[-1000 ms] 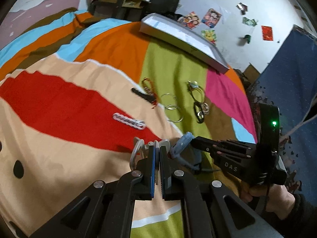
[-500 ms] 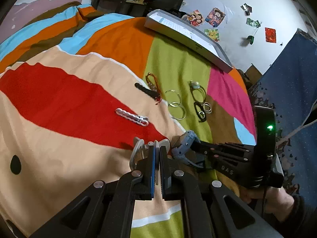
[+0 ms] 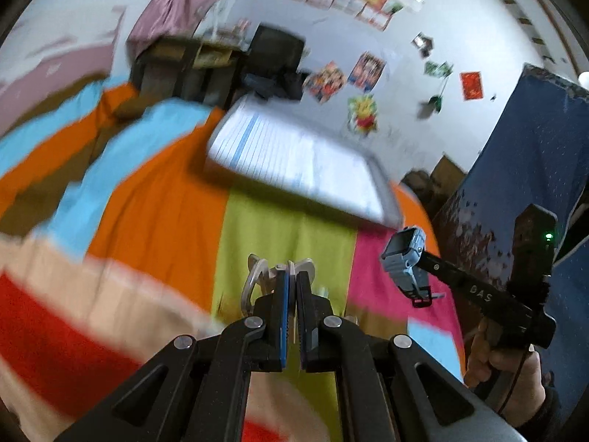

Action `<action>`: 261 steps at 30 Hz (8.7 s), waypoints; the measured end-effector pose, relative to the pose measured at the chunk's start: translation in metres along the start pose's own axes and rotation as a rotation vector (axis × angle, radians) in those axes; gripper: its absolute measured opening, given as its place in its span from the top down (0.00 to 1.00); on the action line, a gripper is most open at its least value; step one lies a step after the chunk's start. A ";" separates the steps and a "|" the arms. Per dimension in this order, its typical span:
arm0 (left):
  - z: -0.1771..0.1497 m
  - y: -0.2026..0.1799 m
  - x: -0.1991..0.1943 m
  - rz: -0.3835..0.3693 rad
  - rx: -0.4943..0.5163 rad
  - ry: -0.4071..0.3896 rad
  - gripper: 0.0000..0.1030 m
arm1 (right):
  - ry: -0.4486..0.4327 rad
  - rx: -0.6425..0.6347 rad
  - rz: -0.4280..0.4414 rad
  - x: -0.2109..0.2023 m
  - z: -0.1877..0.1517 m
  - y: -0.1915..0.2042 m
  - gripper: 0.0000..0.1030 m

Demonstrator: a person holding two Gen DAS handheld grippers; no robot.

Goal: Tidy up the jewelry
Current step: 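Carry the claw clip in the left tool while the right tool carries the watch to the tray, then open the left tool over the tray while the right tool releases the watch beside it, then withdraw both tools from the tray back toward the remaining jewelry, then grasp the silver hair barrette with the left tool while the right tool grasps a silver hoop, then carry the barrette in the left tool while the right tool carries the hoop to the tray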

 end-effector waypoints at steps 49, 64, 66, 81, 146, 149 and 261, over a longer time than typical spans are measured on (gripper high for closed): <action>0.060 -0.015 0.026 0.185 0.083 -0.338 0.00 | -0.332 0.033 -0.278 0.012 0.094 -0.056 0.11; -0.026 -0.008 -0.113 0.182 0.135 -0.438 0.00 | -0.501 -0.053 -0.311 -0.132 0.010 0.032 0.01; -0.038 -0.007 -0.127 0.184 0.140 -0.446 0.00 | -0.521 -0.062 -0.313 -0.146 -0.004 0.042 0.01; -0.120 0.015 -0.198 0.213 0.194 -0.398 0.00 | -0.539 -0.076 -0.316 -0.216 -0.093 0.093 0.01; -0.086 0.103 -0.018 0.338 -0.008 -0.013 0.00 | -0.197 -0.204 -0.162 -0.005 -0.042 0.052 0.01; -0.089 0.114 -0.009 0.312 -0.044 0.077 0.00 | -0.135 -0.244 -0.129 0.019 -0.044 0.048 0.01; 0.085 -0.072 0.226 0.061 0.197 0.233 0.90 | -0.180 -0.002 -0.291 0.112 0.106 -0.124 0.97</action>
Point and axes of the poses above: each gripper's, at about its wrist camera, not at the fingertips, and x roughly the way its jaws point, y to its left, z to its top, the point moved 3 cm from there along x, roughly the way its jaws point, and after that the axes turned 6 degrees about -x, right-handed, at the moved point
